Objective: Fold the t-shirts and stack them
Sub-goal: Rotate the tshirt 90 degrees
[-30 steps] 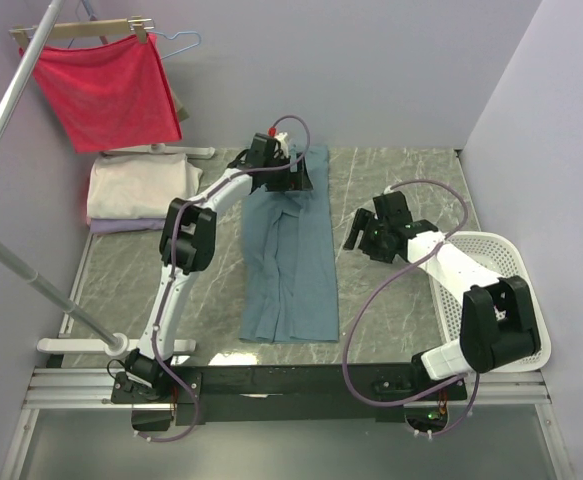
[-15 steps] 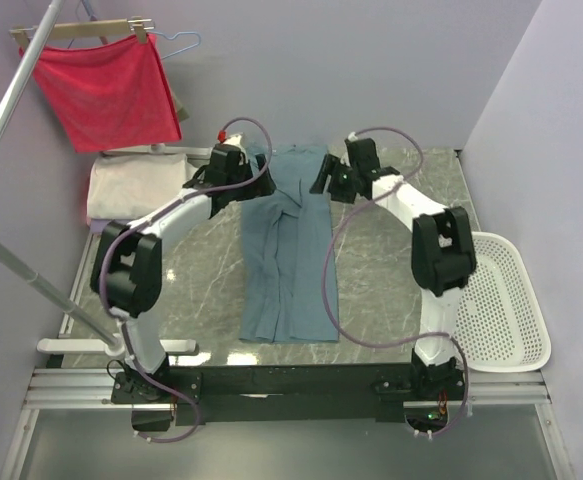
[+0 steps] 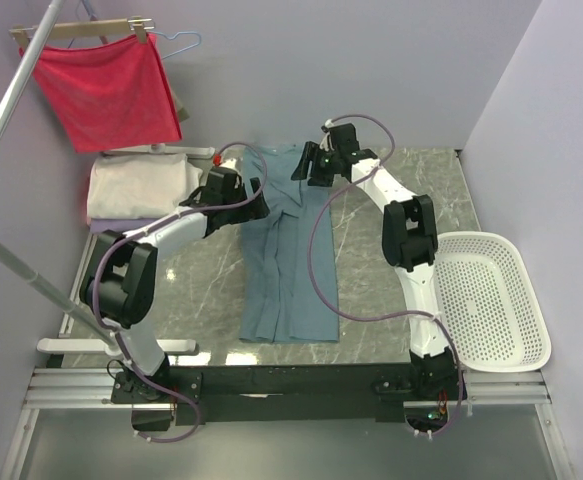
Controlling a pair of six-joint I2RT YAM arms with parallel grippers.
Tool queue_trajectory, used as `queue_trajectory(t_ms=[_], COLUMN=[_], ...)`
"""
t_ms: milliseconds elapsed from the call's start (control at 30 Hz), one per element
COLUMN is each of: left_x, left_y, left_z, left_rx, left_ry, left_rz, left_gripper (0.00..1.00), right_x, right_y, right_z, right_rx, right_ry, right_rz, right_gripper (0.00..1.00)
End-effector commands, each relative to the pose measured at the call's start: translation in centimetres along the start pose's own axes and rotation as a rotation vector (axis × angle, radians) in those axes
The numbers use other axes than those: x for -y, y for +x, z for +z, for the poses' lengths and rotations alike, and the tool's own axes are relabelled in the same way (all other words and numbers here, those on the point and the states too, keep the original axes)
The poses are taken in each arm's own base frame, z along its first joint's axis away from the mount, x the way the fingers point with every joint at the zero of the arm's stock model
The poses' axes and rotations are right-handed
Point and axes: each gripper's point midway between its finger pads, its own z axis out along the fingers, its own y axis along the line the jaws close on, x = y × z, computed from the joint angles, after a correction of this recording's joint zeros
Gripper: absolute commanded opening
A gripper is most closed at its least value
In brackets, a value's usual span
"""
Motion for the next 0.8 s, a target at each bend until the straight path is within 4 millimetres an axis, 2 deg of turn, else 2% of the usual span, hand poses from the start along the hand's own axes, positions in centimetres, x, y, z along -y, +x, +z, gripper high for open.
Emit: queue_trajectory(t_ms=[0, 300, 600, 700, 733, 767], left_x=[1.3, 1.4, 1.1, 1.1, 1.1, 1.1], left_y=[-2.0, -2.1, -1.8, -1.4, -1.4, -1.3], left_z=[-1.9, -2.7, -2.7, -2.3, -2.2, -2.1], left_rx=[0.072, 0.073, 0.067, 0.047, 0.045, 0.042], left_ry=[0.041, 0.043, 0.031, 0.036, 0.038, 0.04], left_rz=[-0.015, -0.013, -0.012, -0.014, -0.015, -0.018], left_gripper=[0.99, 0.99, 0.99, 0.99, 0.99, 0.99], right_x=[-1.0, 0.3, 0.1, -0.3, -0.5, -0.8], right_y=[-0.8, 1.1, 1.3, 1.5, 1.6, 1.5], right_z=[0.8, 2.7, 3.5, 3.8, 3.9, 3.9], right_rx=[-0.008, -0.062, -0.065, -0.072, -0.077, -0.078], right_ry=[-0.024, -0.02, -0.043, -0.073, -0.086, -0.102], right_rz=[-0.015, 0.011, 0.004, 0.0, -0.001, -0.004], right_gripper=[0.68, 0.66, 0.63, 0.56, 0.45, 0.39])
